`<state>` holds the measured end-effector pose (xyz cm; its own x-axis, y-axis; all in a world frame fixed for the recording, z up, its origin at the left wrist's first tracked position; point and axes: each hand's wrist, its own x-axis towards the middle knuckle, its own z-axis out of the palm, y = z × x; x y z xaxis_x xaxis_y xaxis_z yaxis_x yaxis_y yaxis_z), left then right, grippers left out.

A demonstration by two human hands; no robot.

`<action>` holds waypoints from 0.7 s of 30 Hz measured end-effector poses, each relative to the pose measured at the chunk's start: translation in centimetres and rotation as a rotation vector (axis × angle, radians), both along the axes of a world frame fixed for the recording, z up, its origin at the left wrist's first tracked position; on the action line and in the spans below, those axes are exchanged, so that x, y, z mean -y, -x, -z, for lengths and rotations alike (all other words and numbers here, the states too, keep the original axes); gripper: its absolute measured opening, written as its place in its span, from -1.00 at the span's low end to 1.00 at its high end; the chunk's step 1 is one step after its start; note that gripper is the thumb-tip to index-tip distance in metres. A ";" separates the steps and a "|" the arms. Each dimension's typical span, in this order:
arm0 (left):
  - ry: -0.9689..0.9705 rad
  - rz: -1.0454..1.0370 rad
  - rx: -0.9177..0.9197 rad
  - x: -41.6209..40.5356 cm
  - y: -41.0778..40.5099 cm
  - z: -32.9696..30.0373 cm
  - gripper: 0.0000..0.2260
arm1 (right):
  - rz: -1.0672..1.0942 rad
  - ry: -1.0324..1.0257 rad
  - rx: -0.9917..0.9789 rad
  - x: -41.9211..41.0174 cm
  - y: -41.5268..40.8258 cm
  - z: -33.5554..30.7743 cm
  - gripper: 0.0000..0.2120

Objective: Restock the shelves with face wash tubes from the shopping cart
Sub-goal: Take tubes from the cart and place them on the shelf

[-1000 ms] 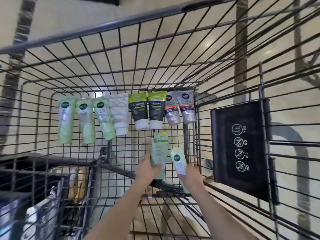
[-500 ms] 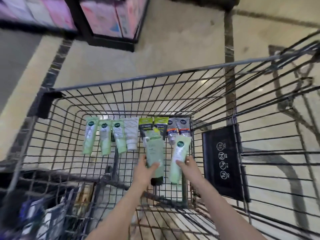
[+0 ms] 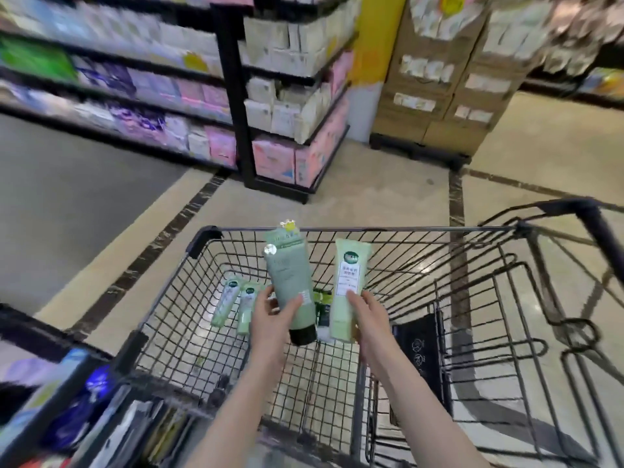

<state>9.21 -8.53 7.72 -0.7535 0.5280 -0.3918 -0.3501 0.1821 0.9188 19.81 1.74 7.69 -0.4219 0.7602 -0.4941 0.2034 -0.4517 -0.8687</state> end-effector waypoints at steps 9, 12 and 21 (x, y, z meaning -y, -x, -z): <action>-0.200 -0.219 -0.200 10.8 -2.7 -10.1 -0.64 | -0.225 0.009 -0.288 8.6 -0.6 -11.2 -0.79; -0.224 -0.334 -0.252 15.3 -3.4 -12.3 -0.65 | -0.328 -0.020 -0.351 12.3 -0.5 -13.5 -0.78; -0.224 -0.632 -0.420 28.1 -6.2 -16.4 -0.64 | -0.597 -0.003 -0.481 24.0 0.7 -17.3 -0.82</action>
